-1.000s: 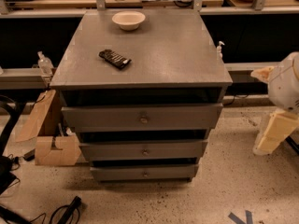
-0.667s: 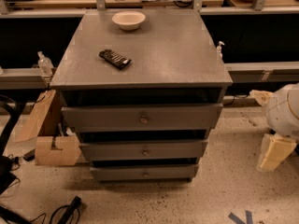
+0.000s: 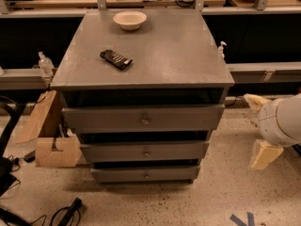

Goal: Open middle drawer

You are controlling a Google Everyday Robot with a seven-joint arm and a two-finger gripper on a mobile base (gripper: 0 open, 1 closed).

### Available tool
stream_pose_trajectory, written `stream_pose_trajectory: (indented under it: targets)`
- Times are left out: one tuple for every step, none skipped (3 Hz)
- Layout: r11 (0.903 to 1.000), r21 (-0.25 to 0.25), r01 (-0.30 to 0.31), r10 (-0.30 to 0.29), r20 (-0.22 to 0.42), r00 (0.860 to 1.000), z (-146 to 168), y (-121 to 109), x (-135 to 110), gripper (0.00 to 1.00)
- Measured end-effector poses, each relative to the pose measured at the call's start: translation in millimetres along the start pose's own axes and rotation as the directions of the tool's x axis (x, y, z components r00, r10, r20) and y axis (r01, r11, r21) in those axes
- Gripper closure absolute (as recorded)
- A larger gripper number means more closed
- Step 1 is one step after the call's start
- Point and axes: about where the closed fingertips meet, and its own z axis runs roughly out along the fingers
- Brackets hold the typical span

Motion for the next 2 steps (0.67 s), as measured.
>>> stream_pose_trajectory:
  targets:
    - [1.0,0.0,0.0,0.0,0.0,1.0,0,0,0,0.0]
    - [0.9998,-0.016,0.011,-0.012,-0.024,1.0,13,6,-4,0.0]
